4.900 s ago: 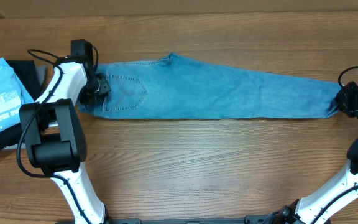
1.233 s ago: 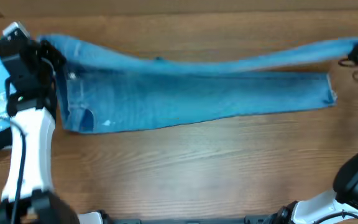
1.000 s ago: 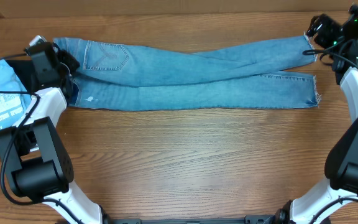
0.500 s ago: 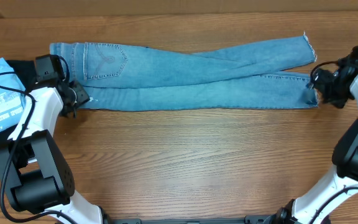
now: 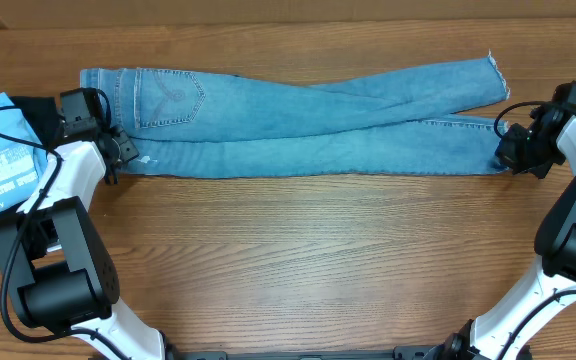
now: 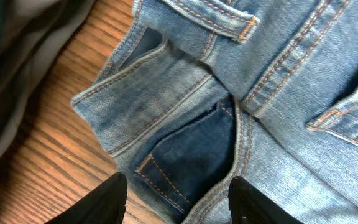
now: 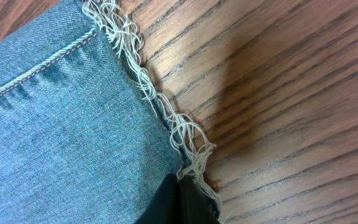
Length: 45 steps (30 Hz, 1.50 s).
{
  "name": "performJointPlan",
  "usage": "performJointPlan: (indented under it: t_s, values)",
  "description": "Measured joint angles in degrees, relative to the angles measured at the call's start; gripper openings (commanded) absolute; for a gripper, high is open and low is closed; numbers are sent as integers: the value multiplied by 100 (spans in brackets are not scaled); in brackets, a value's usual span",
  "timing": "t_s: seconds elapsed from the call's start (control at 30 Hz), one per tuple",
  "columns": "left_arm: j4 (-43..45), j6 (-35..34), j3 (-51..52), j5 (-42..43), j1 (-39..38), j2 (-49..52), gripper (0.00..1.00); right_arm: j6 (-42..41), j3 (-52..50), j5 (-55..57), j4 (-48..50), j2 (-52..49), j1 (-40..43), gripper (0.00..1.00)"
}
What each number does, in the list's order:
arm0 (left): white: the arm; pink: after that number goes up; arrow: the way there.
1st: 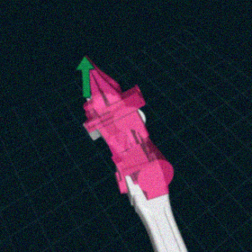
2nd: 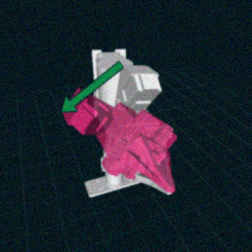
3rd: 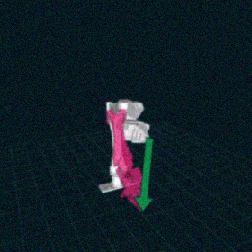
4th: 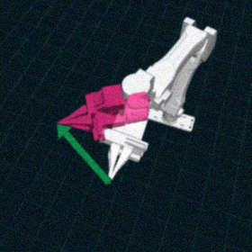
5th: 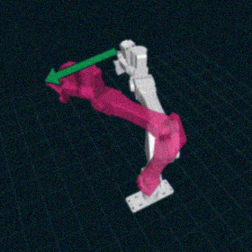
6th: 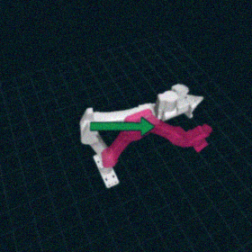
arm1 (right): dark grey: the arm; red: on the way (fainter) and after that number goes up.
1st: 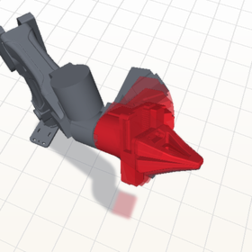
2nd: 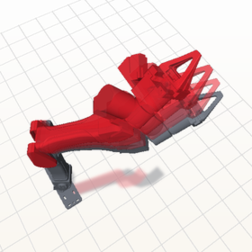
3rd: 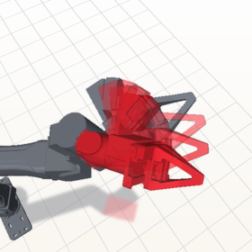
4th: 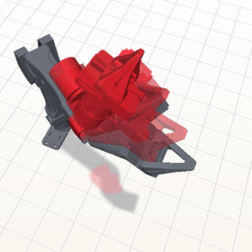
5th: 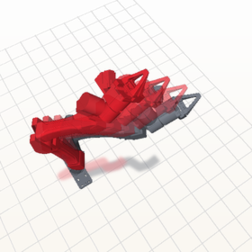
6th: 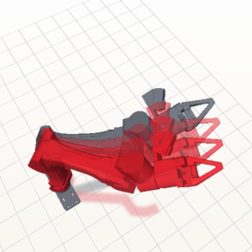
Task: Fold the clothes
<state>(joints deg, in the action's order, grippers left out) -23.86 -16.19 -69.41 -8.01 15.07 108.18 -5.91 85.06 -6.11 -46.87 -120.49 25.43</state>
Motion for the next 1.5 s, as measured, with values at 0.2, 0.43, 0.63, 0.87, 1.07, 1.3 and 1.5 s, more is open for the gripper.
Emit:
performJointPlan:
  t_s: [0.2,0.43,0.63,0.87,1.07,1.3,1.5]
  values:
    - [85,181,0,328,-11,302,56,-28,2,304,-258,0,0,4]
    - [-662,306,-136,415,-11,490,18,-201,2,485,-595,-2,186,4]
    - [-3038,-459,-236,457,-26,424,4,-269,0,793,-835,-2,579,4]
    - [-3145,-619,470,461,-44,63,4,-629,0,1255,-1375,-2,914,4]
    - [-3036,-684,721,479,-48,-107,4,-1080,-11,1384,-1591,-2,1196,4]
    - [-2769,-798,1364,540,-48,-739,29,-1176,0,1386,-1099,-2,1283,25]
    - [-2688,-896,1727,433,-42,-1808,61,-1121,651,815,-1272,24,1421,50]
